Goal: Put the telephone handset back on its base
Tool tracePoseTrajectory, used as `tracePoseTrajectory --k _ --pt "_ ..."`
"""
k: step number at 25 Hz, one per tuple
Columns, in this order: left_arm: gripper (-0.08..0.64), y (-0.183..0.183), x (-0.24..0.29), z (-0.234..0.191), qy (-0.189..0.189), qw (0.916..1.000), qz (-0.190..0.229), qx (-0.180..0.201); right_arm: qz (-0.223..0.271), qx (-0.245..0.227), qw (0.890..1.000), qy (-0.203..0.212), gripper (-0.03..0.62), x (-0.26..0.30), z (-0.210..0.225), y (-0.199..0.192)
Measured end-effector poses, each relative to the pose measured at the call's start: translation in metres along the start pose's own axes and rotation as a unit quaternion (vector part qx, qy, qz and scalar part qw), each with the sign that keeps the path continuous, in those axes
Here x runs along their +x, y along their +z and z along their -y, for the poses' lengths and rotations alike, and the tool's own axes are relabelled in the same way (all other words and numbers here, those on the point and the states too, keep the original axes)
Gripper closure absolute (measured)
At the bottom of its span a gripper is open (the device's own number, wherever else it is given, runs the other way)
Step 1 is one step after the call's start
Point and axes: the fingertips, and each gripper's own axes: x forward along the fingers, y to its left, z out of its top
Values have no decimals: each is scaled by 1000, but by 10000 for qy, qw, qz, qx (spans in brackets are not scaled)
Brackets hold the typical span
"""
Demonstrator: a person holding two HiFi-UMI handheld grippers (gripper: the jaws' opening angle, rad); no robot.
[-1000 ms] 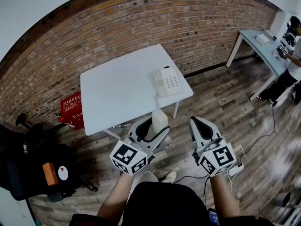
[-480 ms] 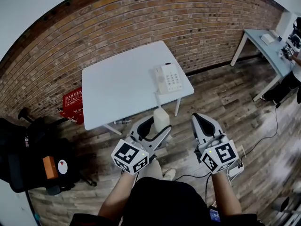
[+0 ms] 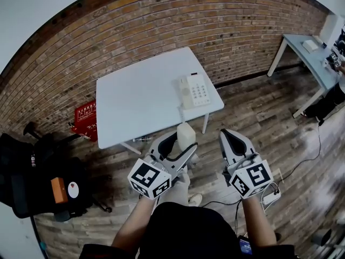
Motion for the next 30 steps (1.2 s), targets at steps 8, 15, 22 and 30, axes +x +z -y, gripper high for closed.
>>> tracePoseTrajectory --k 8,15,22,30 --pt "305 0 13 -11 -5 10000 -40 -35 -49 61 10000 -7 580 12 12 -3" --pt "305 -1 22 -29 69 9999 -50 -89 -106 68 9999 49 580 32 20 -5" --pt "305 0 34 -50 98 9998 -56 -140 -132 76 9999 63 580 53 31 -5" --pt "305 1 56 -79 68 9998 -94 -179 -181 117 9998 38 580 83 49 -6"
